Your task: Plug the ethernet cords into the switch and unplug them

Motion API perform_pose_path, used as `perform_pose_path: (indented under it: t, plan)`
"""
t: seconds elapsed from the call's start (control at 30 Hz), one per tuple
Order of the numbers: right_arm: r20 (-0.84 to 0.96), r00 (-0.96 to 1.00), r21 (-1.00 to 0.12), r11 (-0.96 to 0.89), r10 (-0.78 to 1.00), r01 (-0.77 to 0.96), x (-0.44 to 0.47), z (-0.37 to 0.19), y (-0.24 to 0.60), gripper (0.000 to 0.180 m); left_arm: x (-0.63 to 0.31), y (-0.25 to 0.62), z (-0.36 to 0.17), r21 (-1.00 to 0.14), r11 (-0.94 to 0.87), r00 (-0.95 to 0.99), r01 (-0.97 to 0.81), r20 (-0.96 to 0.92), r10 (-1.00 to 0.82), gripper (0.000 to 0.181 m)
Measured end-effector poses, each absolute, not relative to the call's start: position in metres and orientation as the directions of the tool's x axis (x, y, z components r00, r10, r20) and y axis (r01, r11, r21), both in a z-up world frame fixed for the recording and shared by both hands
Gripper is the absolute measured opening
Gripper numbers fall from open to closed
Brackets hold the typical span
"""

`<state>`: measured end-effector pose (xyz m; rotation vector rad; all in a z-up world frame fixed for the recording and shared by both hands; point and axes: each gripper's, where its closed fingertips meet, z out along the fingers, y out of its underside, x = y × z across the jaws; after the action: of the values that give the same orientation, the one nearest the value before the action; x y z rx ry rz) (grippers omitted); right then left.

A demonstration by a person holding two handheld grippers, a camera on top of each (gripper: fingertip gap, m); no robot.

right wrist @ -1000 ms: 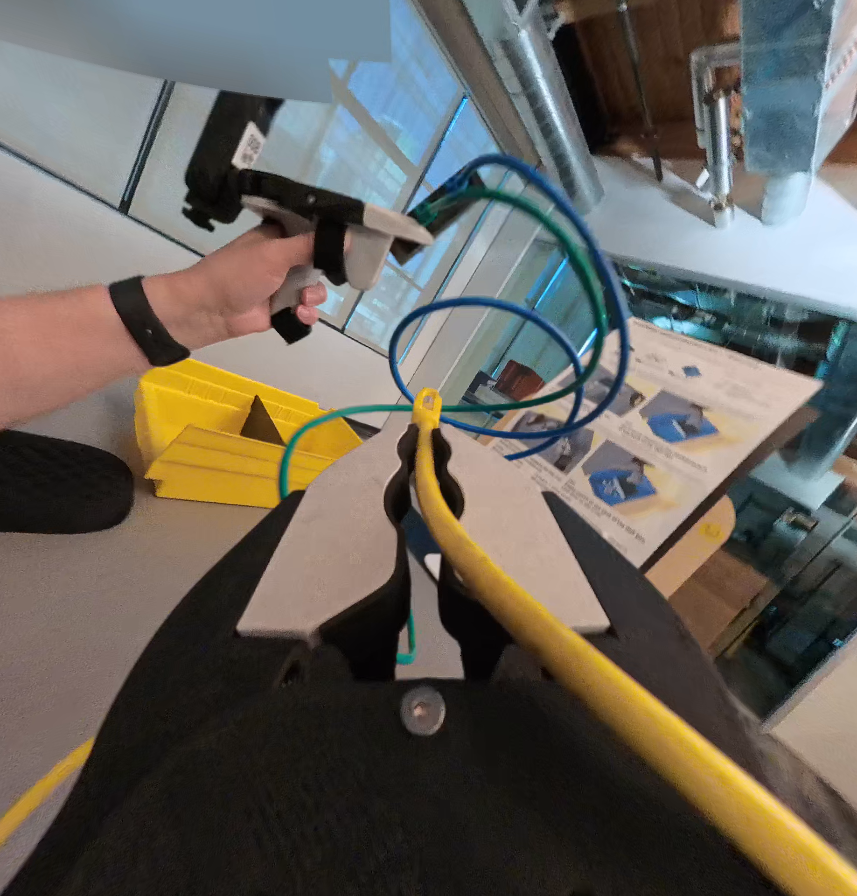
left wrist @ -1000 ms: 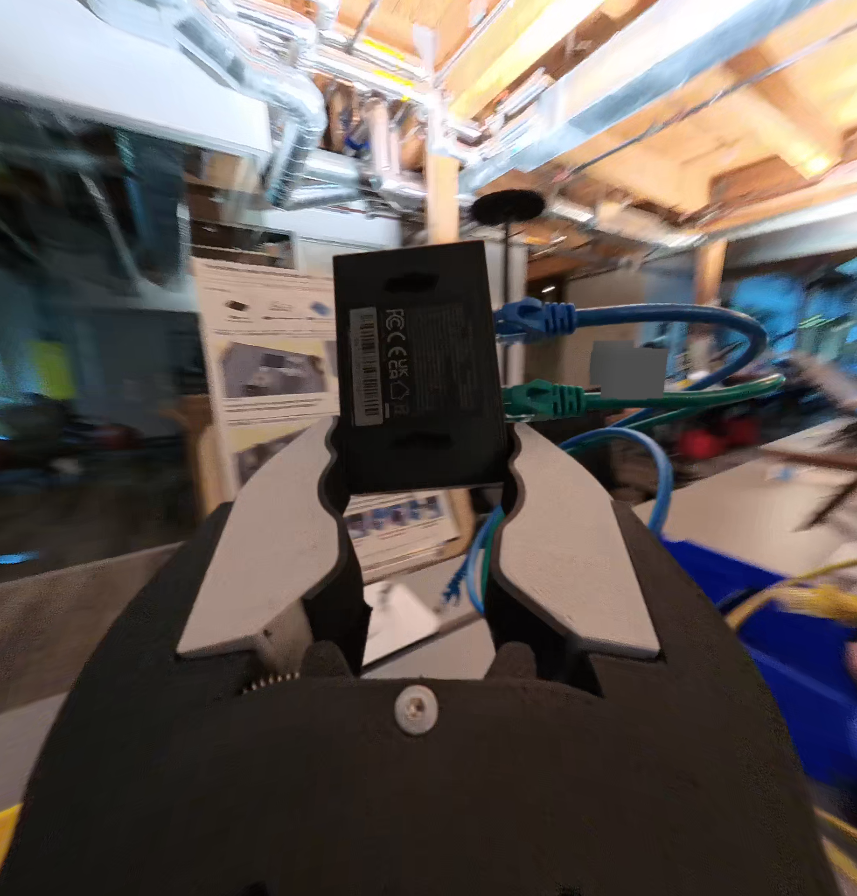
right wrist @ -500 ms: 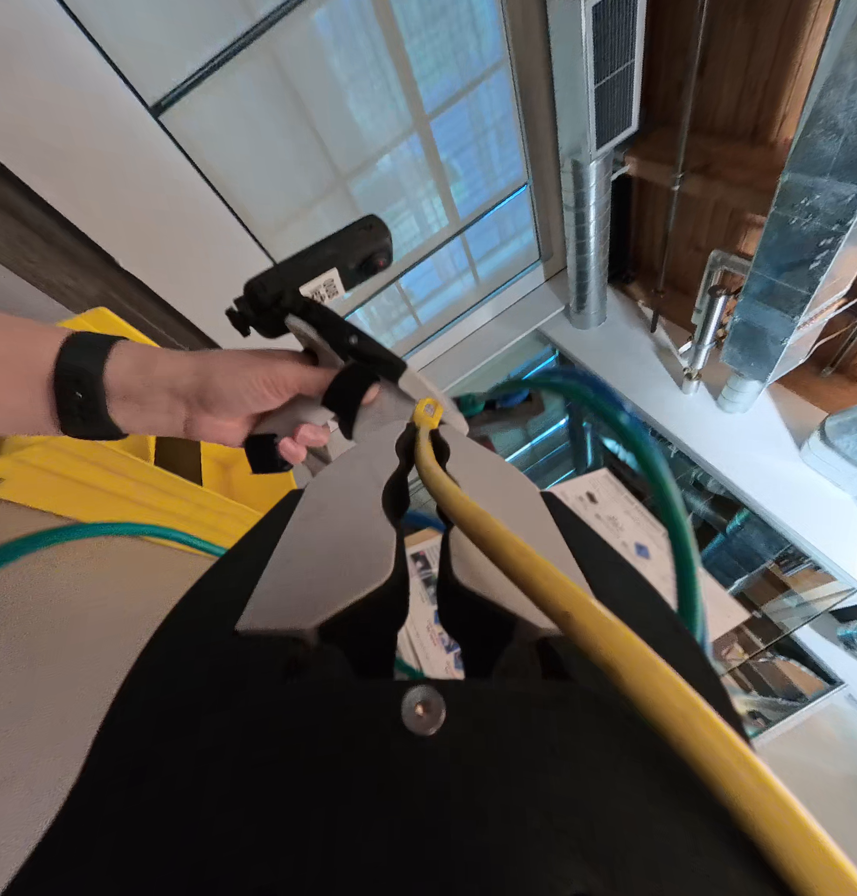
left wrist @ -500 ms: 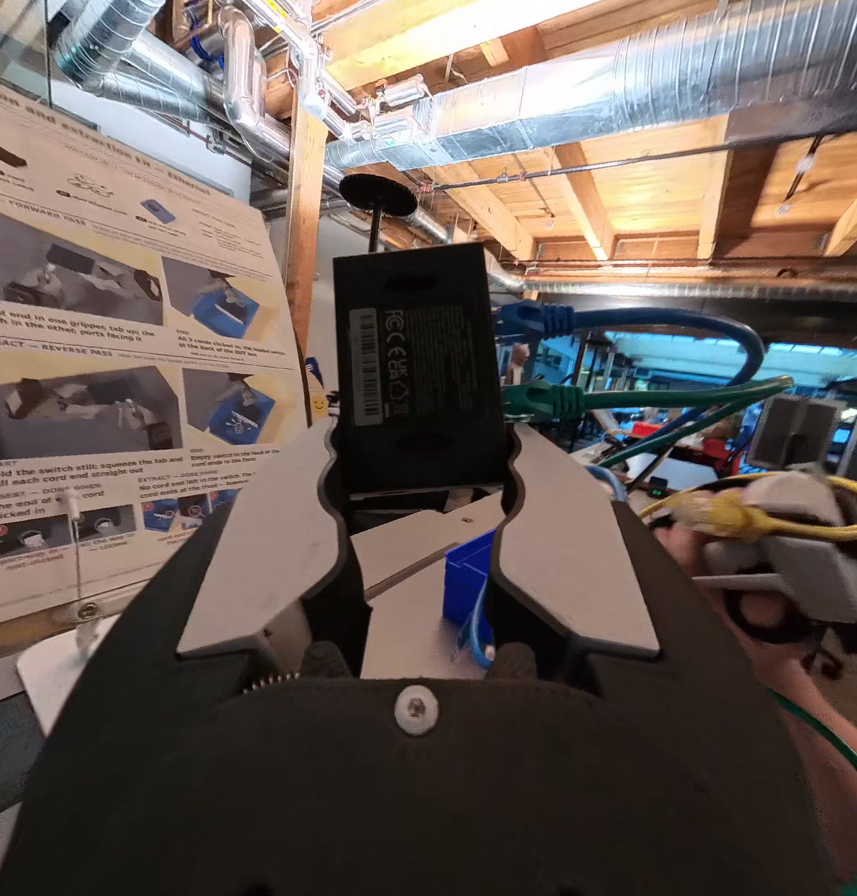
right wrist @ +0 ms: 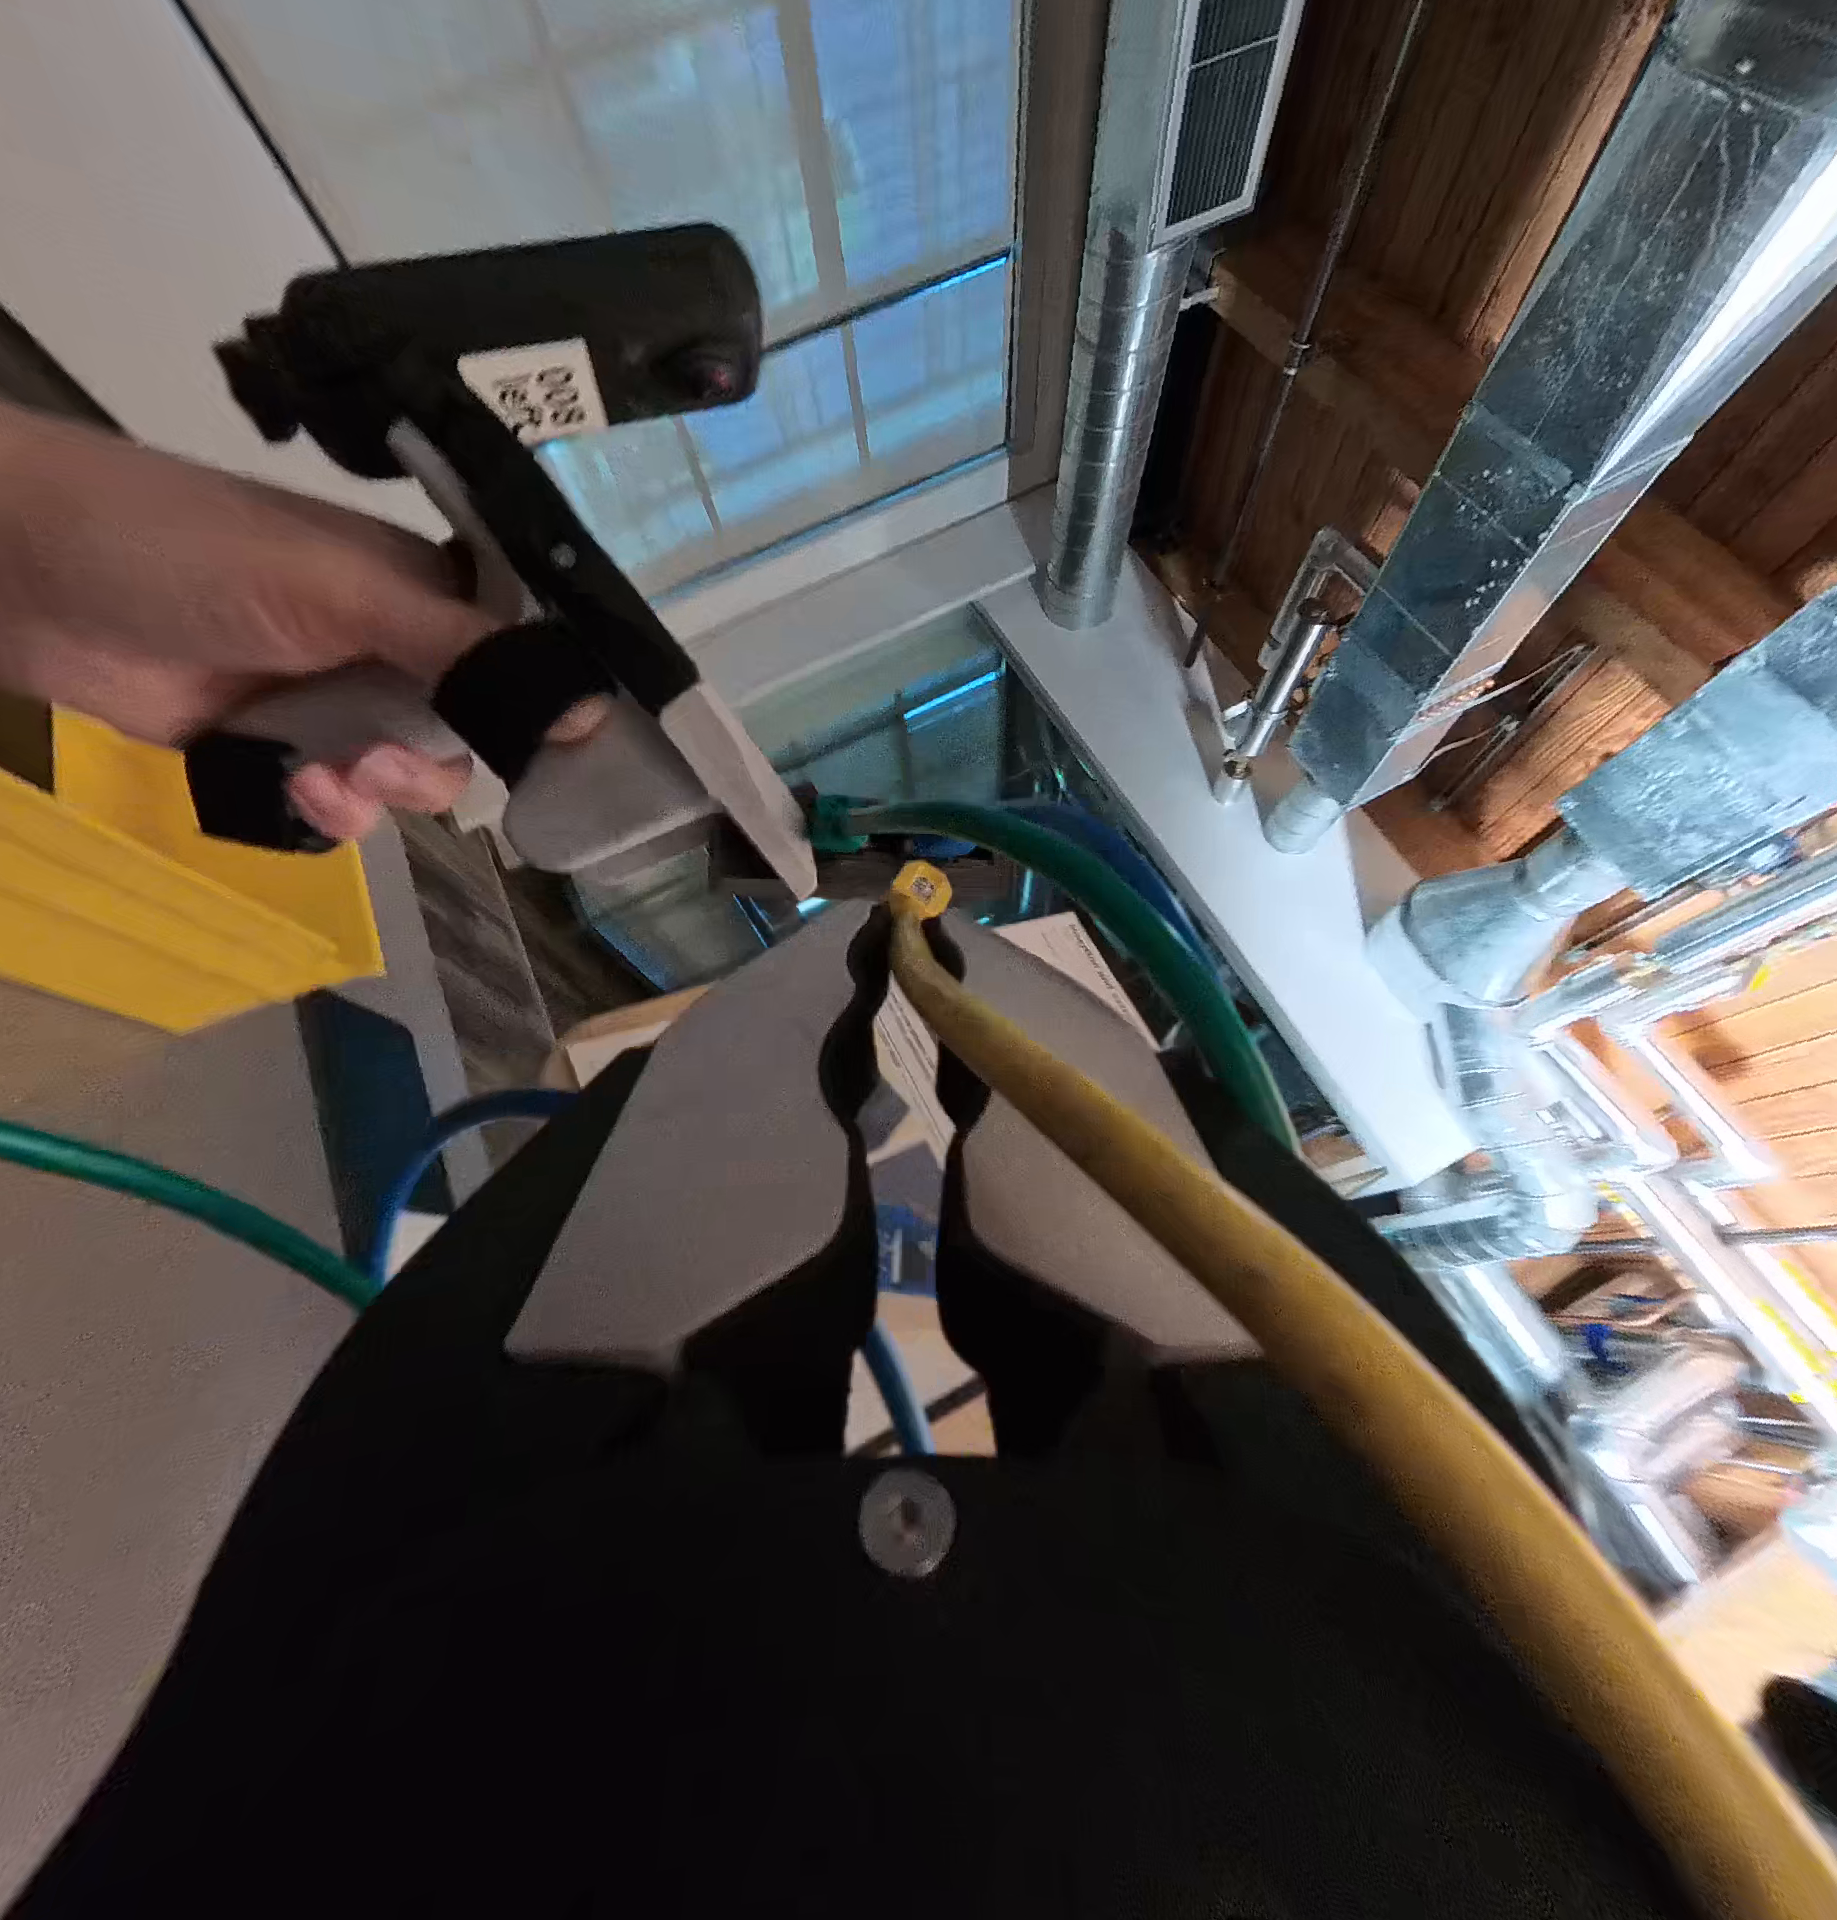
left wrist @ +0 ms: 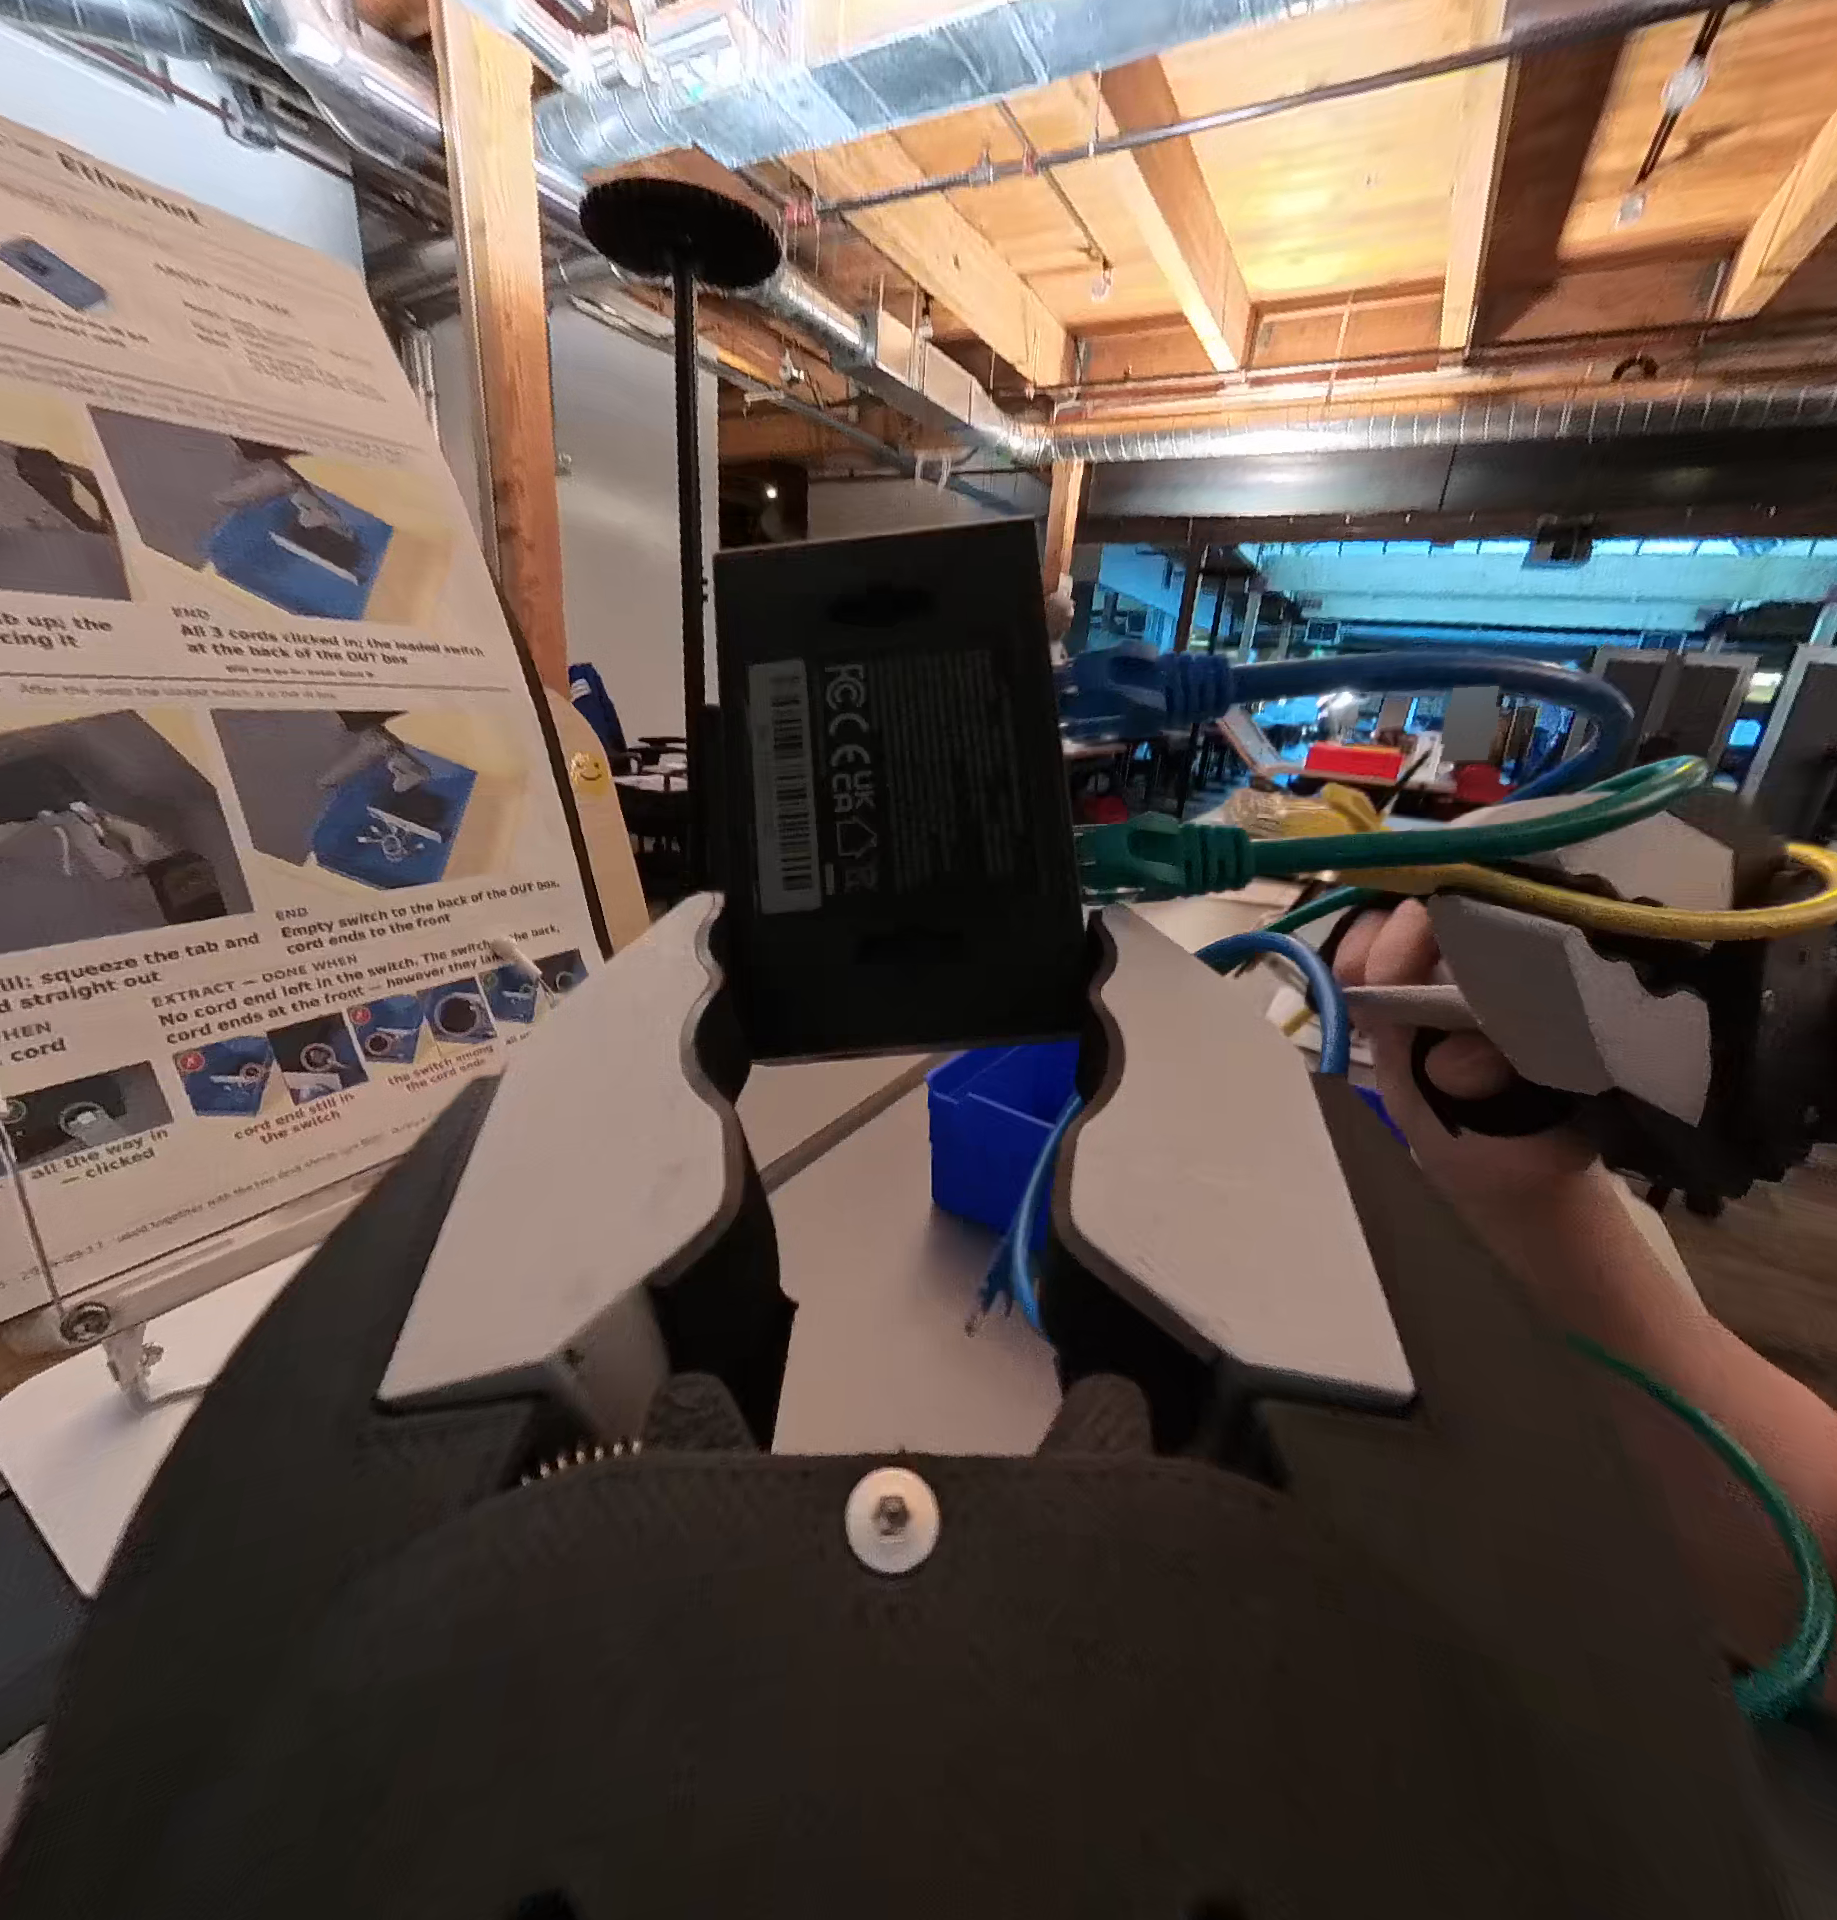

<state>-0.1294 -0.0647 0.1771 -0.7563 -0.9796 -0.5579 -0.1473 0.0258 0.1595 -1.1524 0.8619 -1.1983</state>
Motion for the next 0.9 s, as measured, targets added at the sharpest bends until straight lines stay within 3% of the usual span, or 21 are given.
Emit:
perform_pose_path:
  t: [0.23,0.9]
  plan:
    - [0.932,0.343,-0.213,0.591,-0.115,0.778,-0.128,0.168,-0.067,0.007,-0.14,0.023,0.143,-0.992,-0.036,0.167,0.118,0.055,-0.984,0.061]
    - [0.953,0.299,-0.26,0.625,0.046,0.736,-0.13,0.137,-0.055,0.011,-0.137,0.015,0.103,-0.986,-0.032,0.095,-0.163,0.016,-0.995,0.061]
